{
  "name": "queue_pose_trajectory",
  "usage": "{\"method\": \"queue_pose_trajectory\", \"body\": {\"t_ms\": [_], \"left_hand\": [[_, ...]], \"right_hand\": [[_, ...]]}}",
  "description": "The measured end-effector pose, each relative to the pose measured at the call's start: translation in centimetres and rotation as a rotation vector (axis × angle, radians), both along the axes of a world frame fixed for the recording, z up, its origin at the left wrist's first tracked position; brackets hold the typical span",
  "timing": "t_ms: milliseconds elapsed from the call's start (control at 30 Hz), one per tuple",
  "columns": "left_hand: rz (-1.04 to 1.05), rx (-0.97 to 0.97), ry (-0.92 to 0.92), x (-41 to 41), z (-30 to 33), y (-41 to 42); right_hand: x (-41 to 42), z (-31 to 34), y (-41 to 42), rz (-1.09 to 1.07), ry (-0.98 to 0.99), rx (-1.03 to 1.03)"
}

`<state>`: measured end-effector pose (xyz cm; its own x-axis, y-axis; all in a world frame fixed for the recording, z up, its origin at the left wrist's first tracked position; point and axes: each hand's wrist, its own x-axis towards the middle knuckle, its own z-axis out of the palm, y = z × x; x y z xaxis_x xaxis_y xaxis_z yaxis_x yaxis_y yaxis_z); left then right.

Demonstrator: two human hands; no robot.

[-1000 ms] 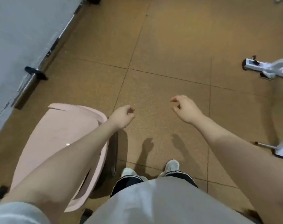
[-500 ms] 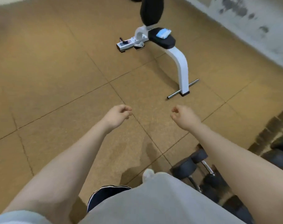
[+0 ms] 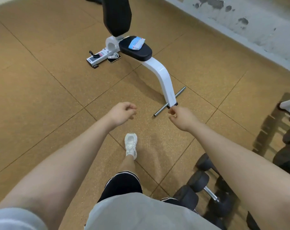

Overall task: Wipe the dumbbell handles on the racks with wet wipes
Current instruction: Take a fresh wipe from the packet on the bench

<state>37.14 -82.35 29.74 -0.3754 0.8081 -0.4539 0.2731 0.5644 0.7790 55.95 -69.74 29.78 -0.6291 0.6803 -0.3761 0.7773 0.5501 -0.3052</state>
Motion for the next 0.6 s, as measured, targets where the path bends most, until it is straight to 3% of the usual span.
{"method": "queue_pose_trajectory", "body": {"t_ms": [167,400,600], "left_hand": [[0.065,0.001,-0.144,-10.8,-0.2,11.0],[0.208,-0.032,-0.087,-25.5,2.1,26.3],[0.261,-0.003,-0.030,-34.2,0.2,37.3]], "right_hand": [[-9.6,-1.2,11.3,0.096,-0.137,-0.026],[-21.5,1.7,26.3,0.010,-0.079,-0.095],[-29.8,-1.1,38.2,0.055,-0.114,-0.124]]}}
